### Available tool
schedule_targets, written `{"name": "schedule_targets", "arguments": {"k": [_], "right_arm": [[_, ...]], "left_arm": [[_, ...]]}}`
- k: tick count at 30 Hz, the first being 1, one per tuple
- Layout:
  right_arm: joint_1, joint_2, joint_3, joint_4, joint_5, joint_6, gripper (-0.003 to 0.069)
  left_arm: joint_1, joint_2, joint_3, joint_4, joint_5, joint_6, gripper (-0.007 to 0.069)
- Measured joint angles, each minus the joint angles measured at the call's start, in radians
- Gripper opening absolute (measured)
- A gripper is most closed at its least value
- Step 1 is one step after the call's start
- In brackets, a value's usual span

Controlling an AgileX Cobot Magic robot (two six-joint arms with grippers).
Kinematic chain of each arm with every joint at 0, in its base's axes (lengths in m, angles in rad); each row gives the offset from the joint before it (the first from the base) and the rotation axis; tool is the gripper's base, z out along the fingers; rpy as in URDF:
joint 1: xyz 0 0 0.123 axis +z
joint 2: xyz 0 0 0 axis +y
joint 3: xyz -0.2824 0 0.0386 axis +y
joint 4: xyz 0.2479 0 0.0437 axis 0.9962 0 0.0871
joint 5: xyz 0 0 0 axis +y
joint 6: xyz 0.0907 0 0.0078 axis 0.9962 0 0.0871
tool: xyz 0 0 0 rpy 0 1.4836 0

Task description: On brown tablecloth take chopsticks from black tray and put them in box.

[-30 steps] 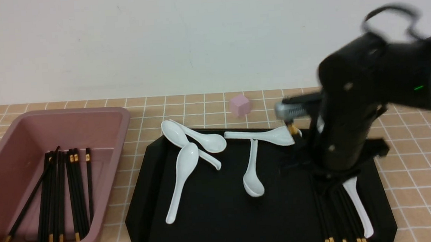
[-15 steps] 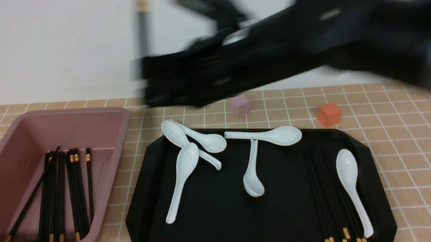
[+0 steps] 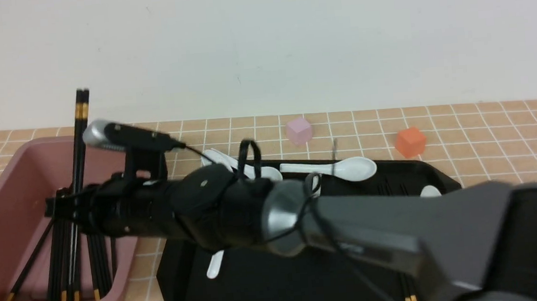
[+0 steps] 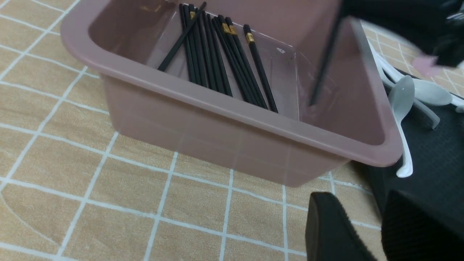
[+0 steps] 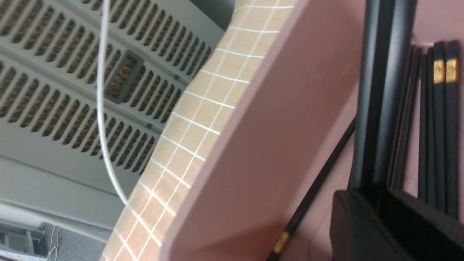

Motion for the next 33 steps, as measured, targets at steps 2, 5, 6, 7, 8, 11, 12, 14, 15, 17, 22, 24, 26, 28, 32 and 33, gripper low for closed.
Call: {"name": "schedule_targets", "arguments": {"k": [2, 5, 6, 7, 8, 11, 12, 14, 15, 17, 22, 24, 26, 28, 32, 33], "right_arm": [[0.000, 0.017, -0.007, 0.022, 0.001, -0.015, 0.0135], [0.000, 0.021, -0.011, 0.025, 0.014, -0.018, 0.0213], [0.000, 0.017, -0.011, 0.017, 0.024, -0.023, 0.0258], [-0.001, 0.014, -0.011, 0.005, 0.034, -0.030, 0.0281], [-0.001, 0.007, -0.011, -0.018, 0.055, -0.042, 0.0332], [-0.009, -0.020, -0.011, -0.086, 0.127, -0.063, 0.0398], [-0.016, -0.038, -0.011, -0.122, 0.175, -0.064, 0.0407], [-0.033, -0.073, -0.011, -0.186, 0.245, -0.059, 0.0407], [-0.040, -0.091, -0.011, -0.219, 0.291, -0.050, 0.0397], [-0.073, -0.148, -0.011, -0.325, 0.387, 0.004, 0.0337], [-0.168, -0.341, -0.017, -0.671, 0.674, 0.228, 0.0092], [-0.202, -0.410, -0.017, -0.802, 0.767, 0.328, 0.0011], [-0.240, -0.506, -0.017, -0.975, 0.882, 0.434, -0.0010], [-0.273, -0.594, -0.017, -1.121, 0.974, 0.505, -0.0010], [-0.318, -0.746, -0.018, -1.320, 1.130, 0.585, -0.0010], [-0.325, -0.809, -0.018, -1.388, 1.166, 0.607, -0.0010]], "left_arm": [[0.000, 0.000, 0.000, 0.000, 0.000, 0.000, 0.0239], [0.000, 0.000, 0.000, 0.000, 0.000, 0.000, 0.0239], [0.000, 0.000, 0.000, 0.000, 0.000, 0.000, 0.0239], [0.000, 0.000, 0.000, 0.000, 0.000, 0.000, 0.0239], [0.000, 0.000, 0.000, 0.000, 0.000, 0.000, 0.0239], [0.000, 0.000, 0.000, 0.000, 0.000, 0.000, 0.0239], [0.000, 0.000, 0.000, 0.000, 0.000, 0.000, 0.0239], [0.000, 0.000, 0.000, 0.000, 0.000, 0.000, 0.0239], [0.000, 0.000, 0.000, 0.000, 0.000, 0.000, 0.0239], [0.000, 0.000, 0.000, 0.000, 0.000, 0.000, 0.0239], [0.000, 0.000, 0.000, 0.000, 0.000, 0.000, 0.0239], [0.000, 0.000, 0.000, 0.000, 0.000, 0.000, 0.0239], [0.000, 0.000, 0.000, 0.000, 0.000, 0.000, 0.0239], [0.000, 0.000, 0.000, 0.000, 0.000, 0.000, 0.0239], [0.000, 0.000, 0.000, 0.000, 0.000, 0.000, 0.0239], [0.000, 0.000, 0.000, 0.000, 0.000, 0.000, 0.0239]]}}
